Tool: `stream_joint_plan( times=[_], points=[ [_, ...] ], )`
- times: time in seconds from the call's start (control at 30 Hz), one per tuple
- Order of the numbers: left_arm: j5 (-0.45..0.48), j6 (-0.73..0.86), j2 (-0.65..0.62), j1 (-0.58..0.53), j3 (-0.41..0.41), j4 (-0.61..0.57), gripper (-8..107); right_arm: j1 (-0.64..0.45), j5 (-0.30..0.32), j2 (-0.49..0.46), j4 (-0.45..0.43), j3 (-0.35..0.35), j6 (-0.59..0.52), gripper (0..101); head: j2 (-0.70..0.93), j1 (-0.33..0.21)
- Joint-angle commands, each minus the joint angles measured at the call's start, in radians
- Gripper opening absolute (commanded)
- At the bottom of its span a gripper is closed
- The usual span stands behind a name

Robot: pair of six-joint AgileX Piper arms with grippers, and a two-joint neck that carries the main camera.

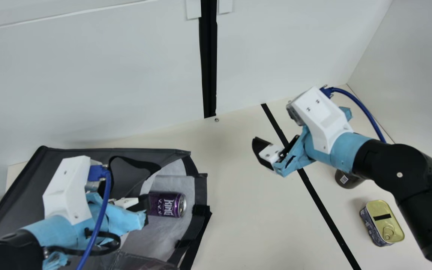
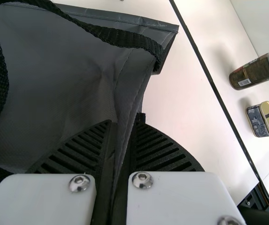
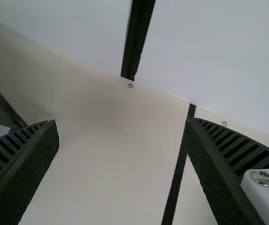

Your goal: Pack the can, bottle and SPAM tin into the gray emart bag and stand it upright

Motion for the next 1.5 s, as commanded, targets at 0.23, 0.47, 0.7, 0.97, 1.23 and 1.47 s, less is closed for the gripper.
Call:
stream_joint_plan(
  times=[0.23,0.47,0.7,0.97,1.23,1.47],
  points=[
    [0.0,0.0,0.0,0.0,0.0,0.0,-8,-0.054,0.008,-0.052,-0.118,-0.017,0.089,95,-0.001,-0.023],
    [0.0,0.0,0.0,0.0,0.0,0.0,-8,-0.096,0.035,-0.083,-0.212,-0.045,0.154,95,-0.001,-0.023],
    [0.0,0.0,0.0,0.0,0.0,0.0,-8,-0.132,0.077,-0.106,-0.32,-0.083,0.232,95,-0.001,-0.023],
    [0.0,0.0,0.0,0.0,0.0,0.0,-8,-0.168,0.133,-0.125,-0.422,-0.127,0.317,95,-0.001,-0.023],
    [0.0,0.0,0.0,0.0,0.0,0.0,-8,-0.203,0.209,-0.133,-0.511,-0.177,0.409,95,-0.001,-0.023],
    [0.0,0.0,0.0,0.0,0.0,0.0,-8,-0.22,0.298,-0.135,-0.568,-0.244,0.478,95,-0.001,-0.023]
  ],
)
